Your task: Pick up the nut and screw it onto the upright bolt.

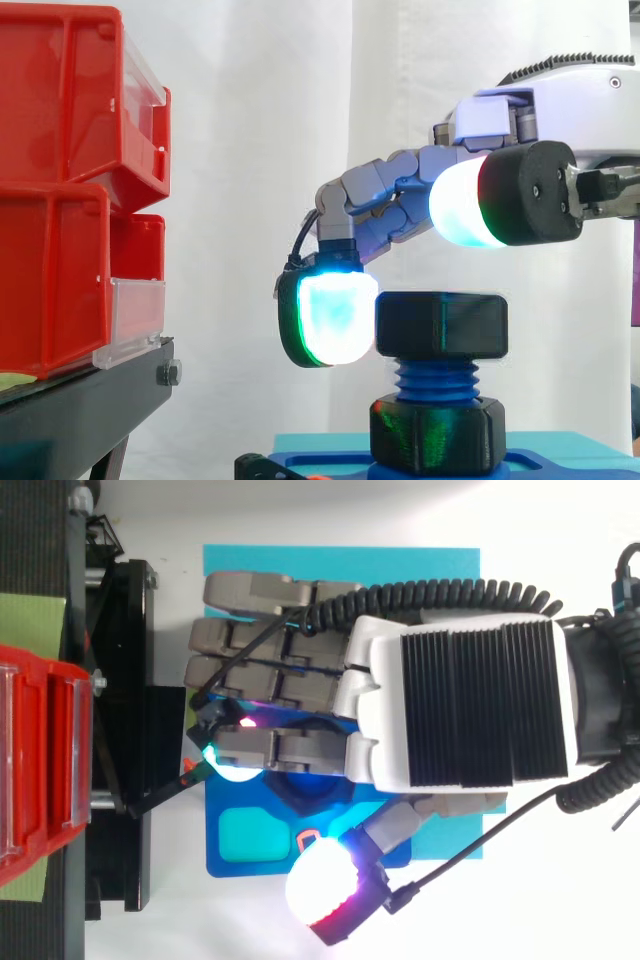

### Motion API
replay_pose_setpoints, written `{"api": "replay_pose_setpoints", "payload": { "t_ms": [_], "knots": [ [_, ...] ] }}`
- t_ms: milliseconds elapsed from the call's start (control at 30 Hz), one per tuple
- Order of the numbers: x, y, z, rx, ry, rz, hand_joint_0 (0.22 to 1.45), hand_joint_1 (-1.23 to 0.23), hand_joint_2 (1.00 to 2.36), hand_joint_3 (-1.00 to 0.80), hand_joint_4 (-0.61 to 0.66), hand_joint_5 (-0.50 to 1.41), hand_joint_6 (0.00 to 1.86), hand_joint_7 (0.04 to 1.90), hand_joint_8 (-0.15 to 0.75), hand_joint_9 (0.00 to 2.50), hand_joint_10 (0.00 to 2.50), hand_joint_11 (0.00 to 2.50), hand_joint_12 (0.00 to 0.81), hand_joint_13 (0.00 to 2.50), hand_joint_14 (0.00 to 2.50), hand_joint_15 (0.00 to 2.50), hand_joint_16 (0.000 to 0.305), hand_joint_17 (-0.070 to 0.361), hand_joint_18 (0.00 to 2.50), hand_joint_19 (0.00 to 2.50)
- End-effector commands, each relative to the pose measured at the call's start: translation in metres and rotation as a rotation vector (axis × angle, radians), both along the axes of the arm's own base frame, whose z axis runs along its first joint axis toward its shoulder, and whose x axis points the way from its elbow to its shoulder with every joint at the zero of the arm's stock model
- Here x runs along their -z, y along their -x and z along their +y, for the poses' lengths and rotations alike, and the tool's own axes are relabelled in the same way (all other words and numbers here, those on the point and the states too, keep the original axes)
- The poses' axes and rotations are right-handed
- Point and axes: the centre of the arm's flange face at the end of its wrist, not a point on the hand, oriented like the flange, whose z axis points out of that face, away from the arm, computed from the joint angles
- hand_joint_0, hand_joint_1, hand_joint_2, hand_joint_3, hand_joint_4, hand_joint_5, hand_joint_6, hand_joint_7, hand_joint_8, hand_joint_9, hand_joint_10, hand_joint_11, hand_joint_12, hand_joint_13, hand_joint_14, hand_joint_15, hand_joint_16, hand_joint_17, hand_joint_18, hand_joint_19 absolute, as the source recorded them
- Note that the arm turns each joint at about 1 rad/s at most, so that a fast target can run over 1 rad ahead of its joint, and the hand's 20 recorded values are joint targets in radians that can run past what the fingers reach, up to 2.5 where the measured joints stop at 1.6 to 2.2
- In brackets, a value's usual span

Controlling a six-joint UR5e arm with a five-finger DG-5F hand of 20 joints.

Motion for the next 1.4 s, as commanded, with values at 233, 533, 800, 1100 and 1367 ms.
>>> {"api": "replay_pose_setpoints", "payload": {
  "t_ms": [233,533,800,1100,1367],
  "knots": [
    [0.000,0.001,-0.010,-0.001,0.001,0.000,0.52,-0.10,1.00,-0.50,0.19,-0.07,0.50,1.44,0.273,0.53,0.00,0.00,0.293,0.48,0.00,0.00,0.028,0.064,0.10,0.00],
    [0.000,0.002,-0.022,-0.004,0.003,0.000,0.53,-0.11,1.00,-0.50,0.19,-0.06,0.50,1.48,0.275,0.56,0.00,0.00,0.290,0.50,0.00,0.00,0.028,0.062,0.12,0.00],
    [0.000,0.003,-0.032,-0.007,0.007,-0.003,0.53,-0.11,1.00,-0.50,0.19,-0.05,0.53,1.44,0.279,0.58,0.00,0.00,0.286,0.53,0.00,0.00,0.026,0.059,0.15,0.00],
    [-0.002,0.005,-0.048,-0.009,0.014,-0.007,0.53,-0.12,1.00,-0.50,0.22,-0.05,0.62,1.21,0.280,0.63,0.00,0.00,0.276,0.56,0.00,0.00,0.025,0.057,0.18,0.00],
    [-0.005,0.007,-0.066,-0.015,0.020,-0.014,0.53,-0.13,1.00,-0.50,0.20,-0.04,0.52,1.43,0.283,0.67,0.00,0.00,0.267,0.59,0.00,0.00,0.024,0.054,0.22,0.00]
  ]
}}
